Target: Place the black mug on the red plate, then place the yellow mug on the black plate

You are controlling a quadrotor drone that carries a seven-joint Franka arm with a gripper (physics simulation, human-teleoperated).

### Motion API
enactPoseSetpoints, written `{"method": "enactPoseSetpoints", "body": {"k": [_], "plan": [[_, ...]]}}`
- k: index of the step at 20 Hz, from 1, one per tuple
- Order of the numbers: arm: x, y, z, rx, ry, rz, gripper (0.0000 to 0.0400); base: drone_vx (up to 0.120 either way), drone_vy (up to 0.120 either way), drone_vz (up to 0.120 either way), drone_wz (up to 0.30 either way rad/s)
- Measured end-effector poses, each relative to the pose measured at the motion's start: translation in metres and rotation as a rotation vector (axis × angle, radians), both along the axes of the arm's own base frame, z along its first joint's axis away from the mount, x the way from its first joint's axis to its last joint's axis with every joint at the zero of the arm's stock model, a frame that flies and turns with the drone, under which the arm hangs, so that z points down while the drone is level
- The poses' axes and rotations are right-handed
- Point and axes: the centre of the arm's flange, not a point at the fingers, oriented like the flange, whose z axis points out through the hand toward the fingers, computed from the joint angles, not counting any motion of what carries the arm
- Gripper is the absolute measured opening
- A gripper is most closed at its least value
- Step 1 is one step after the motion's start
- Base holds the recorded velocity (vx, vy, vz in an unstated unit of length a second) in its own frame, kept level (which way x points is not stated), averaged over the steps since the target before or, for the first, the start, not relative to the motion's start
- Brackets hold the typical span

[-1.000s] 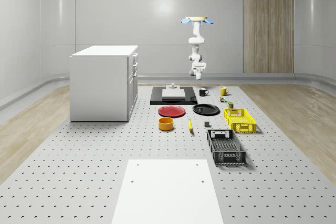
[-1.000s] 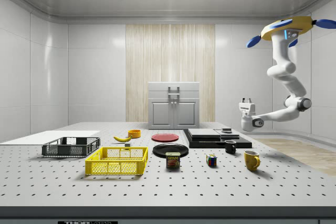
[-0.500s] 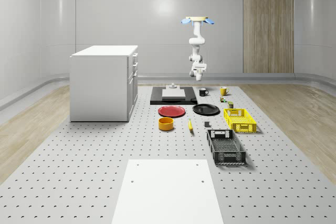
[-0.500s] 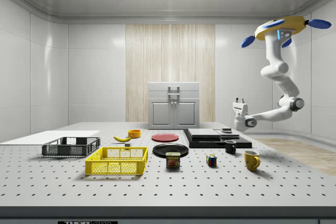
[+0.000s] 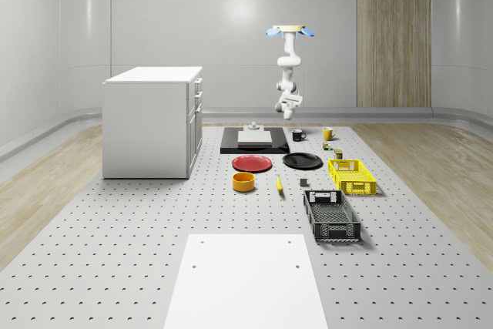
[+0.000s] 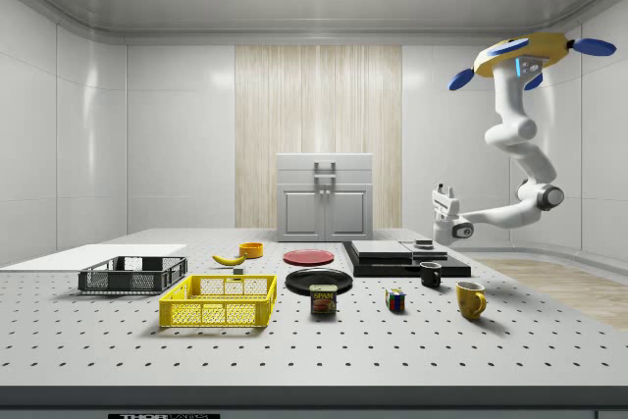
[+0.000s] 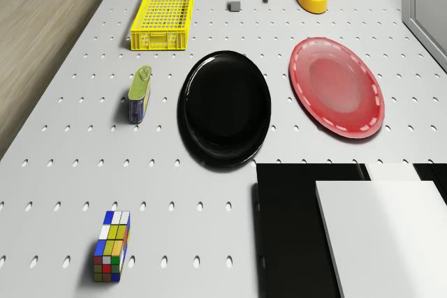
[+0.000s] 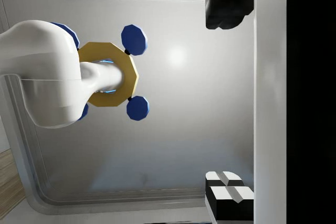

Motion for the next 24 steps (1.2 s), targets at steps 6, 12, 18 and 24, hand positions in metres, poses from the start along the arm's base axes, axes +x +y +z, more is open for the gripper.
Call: {"method": "enactPoseSetpoints", "body": {"k": [6, 12, 18, 24], "plan": [[0.0, 0.037, -0.019, -0.427, -0.003, -0.013, 0.04, 0.0, 0.0, -0.12, 0.0], [0.003, 0.074, -0.097, -1.31, -0.003, -0.042, 0.04, 0.0, 0.0, -0.12, 0.0], [0.005, 0.035, -0.175, -2.217, 0.001, -0.074, 0.04, 0.0, 0.0, -0.12, 0.0], [0.006, -0.003, -0.194, -2.651, 0.003, -0.082, 0.04, 0.0, 0.0, -0.12, 0.0]]}}
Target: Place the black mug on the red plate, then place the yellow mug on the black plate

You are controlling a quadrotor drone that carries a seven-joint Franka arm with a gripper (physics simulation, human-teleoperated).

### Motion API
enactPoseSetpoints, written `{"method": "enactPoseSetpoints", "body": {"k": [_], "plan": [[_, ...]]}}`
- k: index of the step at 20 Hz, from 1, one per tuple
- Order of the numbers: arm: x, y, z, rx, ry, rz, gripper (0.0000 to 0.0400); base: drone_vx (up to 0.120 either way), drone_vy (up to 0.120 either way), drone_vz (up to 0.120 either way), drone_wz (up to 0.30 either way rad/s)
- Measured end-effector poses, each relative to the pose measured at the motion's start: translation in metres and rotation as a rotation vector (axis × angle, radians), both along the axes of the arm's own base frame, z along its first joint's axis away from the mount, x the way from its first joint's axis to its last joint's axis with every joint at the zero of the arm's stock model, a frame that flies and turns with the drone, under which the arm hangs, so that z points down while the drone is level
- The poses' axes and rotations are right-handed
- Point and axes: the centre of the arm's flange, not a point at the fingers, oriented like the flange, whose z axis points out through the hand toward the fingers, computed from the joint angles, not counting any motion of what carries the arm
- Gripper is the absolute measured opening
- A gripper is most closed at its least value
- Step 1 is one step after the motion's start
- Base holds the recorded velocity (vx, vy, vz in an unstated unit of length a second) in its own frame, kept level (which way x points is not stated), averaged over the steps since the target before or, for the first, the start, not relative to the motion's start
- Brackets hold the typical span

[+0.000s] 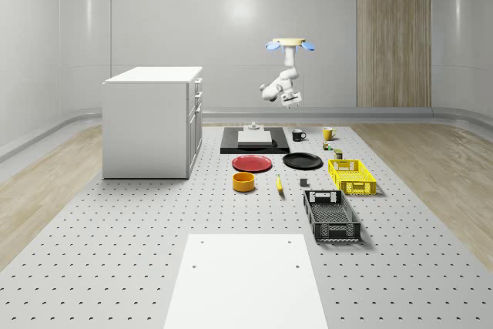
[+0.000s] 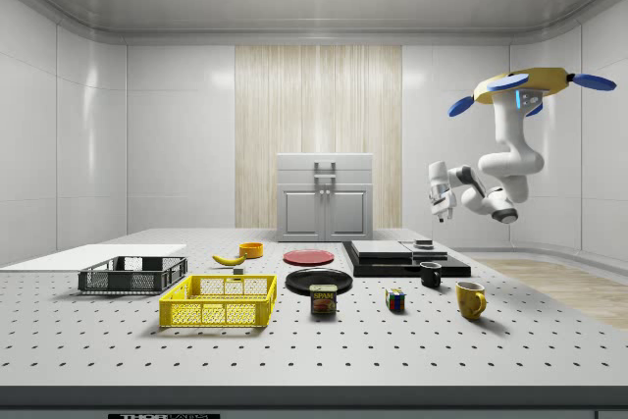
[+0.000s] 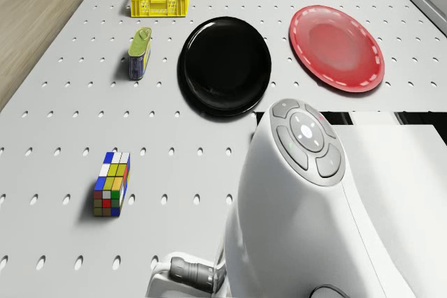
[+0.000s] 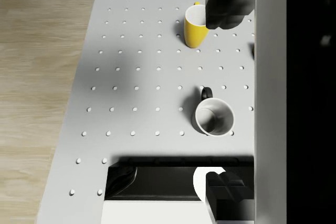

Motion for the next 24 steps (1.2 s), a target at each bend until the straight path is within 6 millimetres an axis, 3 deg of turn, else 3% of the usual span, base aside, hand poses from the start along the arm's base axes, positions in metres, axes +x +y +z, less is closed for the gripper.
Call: {"method": "enactPoseSetpoints", "body": {"k": [4, 16, 24], "plan": [[0.0, -0.012, -0.002, -0.12, 0.003, -0.003, 0.04, 0.0, 0.0, -0.12, 0.0], [0.0, -0.021, -0.003, -0.22, 0.007, -0.006, 0.04, 0.12, -0.04, -0.12, 0.0], [0.0, -0.022, -0.004, -0.23, 0.007, -0.006, 0.04, 0.0, 0.0, -0.095, 0.0]]}}
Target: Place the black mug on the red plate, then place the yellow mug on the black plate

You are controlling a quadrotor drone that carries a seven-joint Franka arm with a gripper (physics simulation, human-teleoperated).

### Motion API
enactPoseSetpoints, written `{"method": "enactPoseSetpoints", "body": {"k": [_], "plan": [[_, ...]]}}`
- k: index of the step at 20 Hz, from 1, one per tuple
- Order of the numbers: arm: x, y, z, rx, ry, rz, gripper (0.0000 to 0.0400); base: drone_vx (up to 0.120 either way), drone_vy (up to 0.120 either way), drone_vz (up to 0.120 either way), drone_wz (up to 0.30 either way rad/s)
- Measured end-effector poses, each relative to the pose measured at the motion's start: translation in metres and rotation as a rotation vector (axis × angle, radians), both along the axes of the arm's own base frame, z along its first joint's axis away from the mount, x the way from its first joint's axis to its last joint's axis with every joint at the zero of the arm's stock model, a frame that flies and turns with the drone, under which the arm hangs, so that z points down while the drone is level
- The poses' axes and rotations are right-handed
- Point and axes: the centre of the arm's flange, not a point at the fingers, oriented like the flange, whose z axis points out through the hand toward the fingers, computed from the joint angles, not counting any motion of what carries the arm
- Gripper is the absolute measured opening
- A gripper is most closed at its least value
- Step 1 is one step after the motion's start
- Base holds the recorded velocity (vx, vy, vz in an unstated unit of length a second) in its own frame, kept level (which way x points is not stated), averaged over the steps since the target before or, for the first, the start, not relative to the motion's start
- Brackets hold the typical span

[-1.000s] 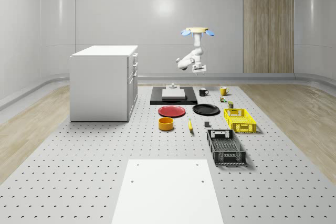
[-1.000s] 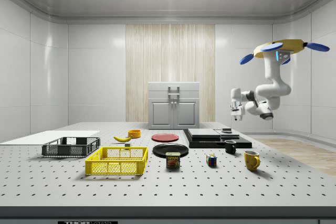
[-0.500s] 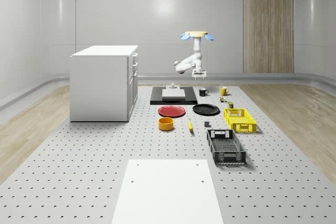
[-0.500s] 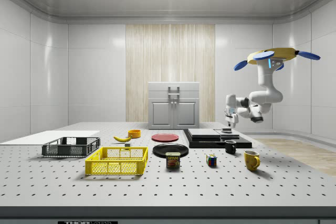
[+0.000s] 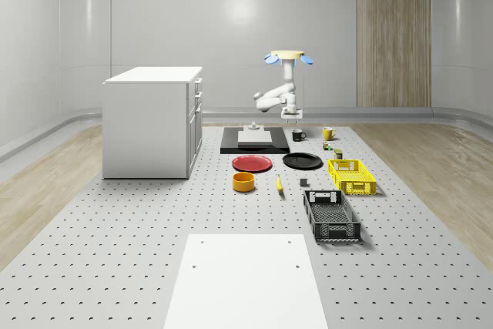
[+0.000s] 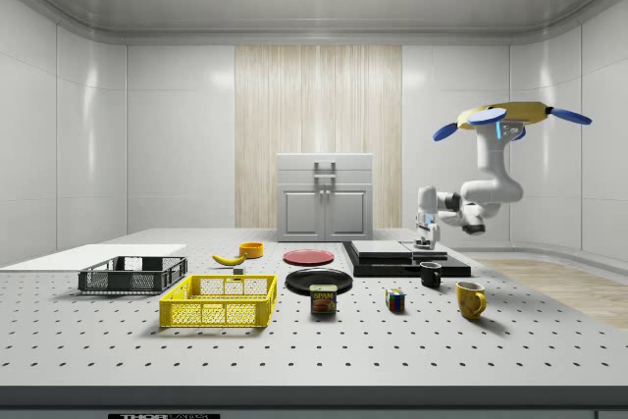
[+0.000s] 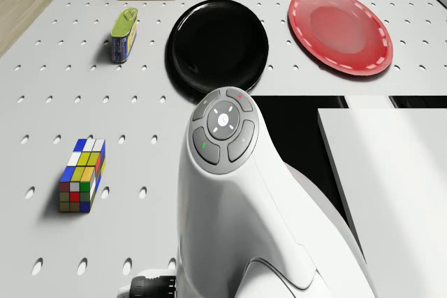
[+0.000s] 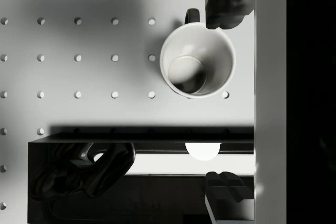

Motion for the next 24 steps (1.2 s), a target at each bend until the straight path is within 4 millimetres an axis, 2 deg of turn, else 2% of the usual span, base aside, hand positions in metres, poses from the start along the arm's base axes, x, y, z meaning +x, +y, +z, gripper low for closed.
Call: {"method": "enactPoseSetpoints", "body": {"k": [5, 10, 24], "plan": [[0.0, 0.0, 0.0, -0.002, 0.0, 0.0, 0.04, 0.0, 0.0, -0.12, 0.0], [0.0, -0.005, 0.003, -0.003, 0.0, 0.0, 0.04, 0.0, 0.0, 0.0, 0.0], [0.0, -0.008, 0.038, -0.003, 0.0, 0.001, 0.04, 0.0, 0.0, 0.0, 0.0]]}}
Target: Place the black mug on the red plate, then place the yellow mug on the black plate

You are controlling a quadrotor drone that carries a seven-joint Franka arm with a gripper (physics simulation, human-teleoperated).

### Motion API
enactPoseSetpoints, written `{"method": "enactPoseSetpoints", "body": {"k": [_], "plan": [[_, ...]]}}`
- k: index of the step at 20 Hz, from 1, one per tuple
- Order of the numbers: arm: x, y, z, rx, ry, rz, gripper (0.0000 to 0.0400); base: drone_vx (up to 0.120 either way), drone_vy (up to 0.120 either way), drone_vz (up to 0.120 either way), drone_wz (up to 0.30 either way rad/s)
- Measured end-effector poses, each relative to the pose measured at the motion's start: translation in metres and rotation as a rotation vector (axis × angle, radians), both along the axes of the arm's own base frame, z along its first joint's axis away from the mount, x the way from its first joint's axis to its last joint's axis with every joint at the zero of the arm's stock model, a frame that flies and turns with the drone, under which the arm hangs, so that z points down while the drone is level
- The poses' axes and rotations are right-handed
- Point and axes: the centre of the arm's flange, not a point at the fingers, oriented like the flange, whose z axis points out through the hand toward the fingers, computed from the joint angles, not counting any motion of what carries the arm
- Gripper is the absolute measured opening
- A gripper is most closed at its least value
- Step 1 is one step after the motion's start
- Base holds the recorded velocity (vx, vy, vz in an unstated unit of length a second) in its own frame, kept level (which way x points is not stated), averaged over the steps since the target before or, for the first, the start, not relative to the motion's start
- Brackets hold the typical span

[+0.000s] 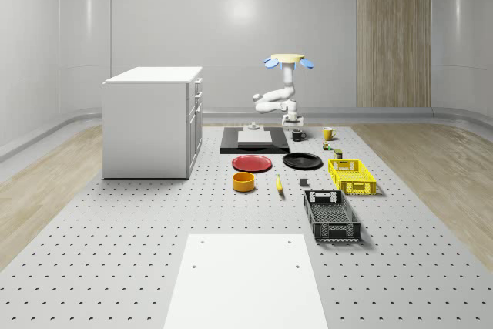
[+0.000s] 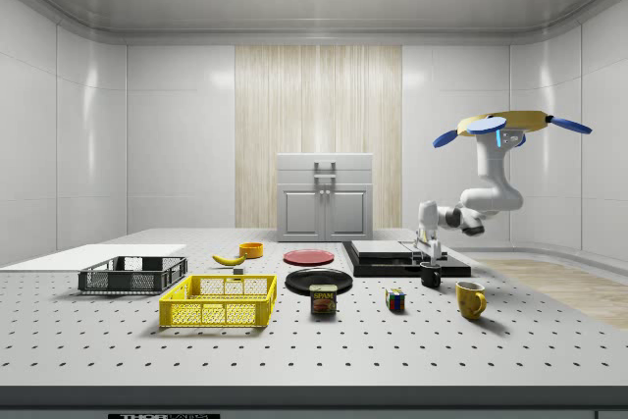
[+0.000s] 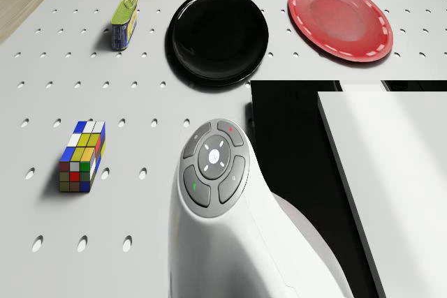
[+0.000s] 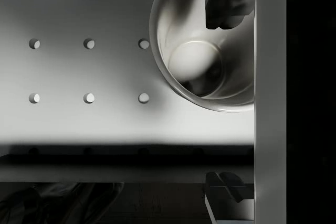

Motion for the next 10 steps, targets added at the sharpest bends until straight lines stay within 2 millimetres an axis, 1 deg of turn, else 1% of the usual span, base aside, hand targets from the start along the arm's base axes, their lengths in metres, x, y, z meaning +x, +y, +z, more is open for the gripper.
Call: {"method": "enactPoseSetpoints", "body": {"k": [10], "plan": [[0.0, -0.0001, 0.0069, 0.0, 0.0, 0.0, 0.04, 0.0, 0.0, 0.0, 0.0]]}}
